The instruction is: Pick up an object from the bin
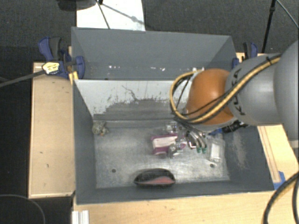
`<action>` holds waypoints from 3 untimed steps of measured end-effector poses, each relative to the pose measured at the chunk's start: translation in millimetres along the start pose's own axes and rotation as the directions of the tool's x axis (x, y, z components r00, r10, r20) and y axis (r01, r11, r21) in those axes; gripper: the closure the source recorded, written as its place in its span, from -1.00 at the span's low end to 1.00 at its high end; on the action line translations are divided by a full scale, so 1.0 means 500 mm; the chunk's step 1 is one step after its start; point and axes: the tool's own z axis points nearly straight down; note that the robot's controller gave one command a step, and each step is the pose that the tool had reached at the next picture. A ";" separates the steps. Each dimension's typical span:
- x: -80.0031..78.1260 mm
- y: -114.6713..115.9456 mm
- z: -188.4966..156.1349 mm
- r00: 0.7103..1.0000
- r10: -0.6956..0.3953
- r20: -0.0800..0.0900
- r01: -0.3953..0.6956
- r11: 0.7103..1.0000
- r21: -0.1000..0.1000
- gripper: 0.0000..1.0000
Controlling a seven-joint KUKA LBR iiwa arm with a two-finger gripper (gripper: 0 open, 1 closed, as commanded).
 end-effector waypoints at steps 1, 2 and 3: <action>-0.003 0.000 -0.078 1.000 0.002 -0.001 -0.002 1.000 0.000 1.00; -0.004 0.000 -0.096 1.000 0.003 -0.002 -0.003 1.000 0.000 1.00; -0.007 0.000 -0.163 1.000 0.005 -0.001 -0.005 1.000 0.000 1.00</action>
Offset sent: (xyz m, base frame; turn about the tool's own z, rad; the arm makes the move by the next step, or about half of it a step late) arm 0.0001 0.0001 0.0371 0.0000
